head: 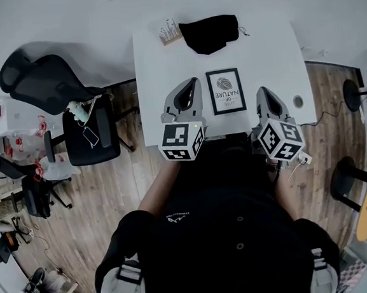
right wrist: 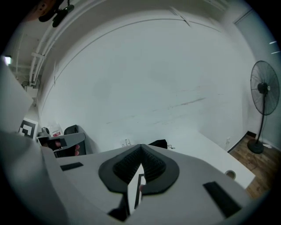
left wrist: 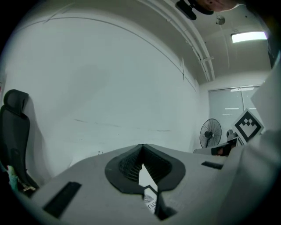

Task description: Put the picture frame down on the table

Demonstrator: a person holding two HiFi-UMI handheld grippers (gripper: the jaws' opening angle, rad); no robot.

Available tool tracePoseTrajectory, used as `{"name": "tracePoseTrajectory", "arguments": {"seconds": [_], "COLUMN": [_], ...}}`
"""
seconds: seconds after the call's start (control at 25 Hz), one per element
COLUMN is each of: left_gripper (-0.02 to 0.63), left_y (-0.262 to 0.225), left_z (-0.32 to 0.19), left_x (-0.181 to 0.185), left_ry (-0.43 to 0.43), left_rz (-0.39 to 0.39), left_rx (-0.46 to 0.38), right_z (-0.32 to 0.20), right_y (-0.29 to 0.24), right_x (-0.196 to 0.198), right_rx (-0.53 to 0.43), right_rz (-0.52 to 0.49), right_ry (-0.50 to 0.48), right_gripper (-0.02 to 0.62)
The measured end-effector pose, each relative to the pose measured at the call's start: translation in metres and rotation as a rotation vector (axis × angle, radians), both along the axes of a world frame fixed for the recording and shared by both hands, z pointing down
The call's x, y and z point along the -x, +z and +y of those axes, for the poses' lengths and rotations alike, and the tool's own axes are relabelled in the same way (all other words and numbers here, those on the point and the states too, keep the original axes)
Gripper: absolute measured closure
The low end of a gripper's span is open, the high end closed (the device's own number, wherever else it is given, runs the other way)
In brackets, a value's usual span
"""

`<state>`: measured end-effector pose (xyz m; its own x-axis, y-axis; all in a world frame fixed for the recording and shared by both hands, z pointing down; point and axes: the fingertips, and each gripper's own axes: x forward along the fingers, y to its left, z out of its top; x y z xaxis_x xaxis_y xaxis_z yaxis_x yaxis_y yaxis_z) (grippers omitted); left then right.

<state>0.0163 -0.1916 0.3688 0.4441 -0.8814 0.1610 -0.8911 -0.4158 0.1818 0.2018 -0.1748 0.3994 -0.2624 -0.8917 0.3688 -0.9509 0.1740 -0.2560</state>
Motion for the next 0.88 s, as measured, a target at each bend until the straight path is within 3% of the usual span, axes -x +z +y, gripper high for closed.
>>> {"name": "tracePoseTrajectory", "arguments": {"seconds": [0.88], "left_gripper": [0.600], "left_y": [-0.140], "left_z": [-0.022], "left_x": [0.000], "left_ry": [0.008], "left_rz": [0.013], "left_rx": [-0.332], "right_z": [-0.025], "right_y": [-0.148], "right_x": [-0.012], "right_rx": [-0.342], "right_rz": [0.005], "right_ry": [-0.001], "right_gripper": [0.597]}}
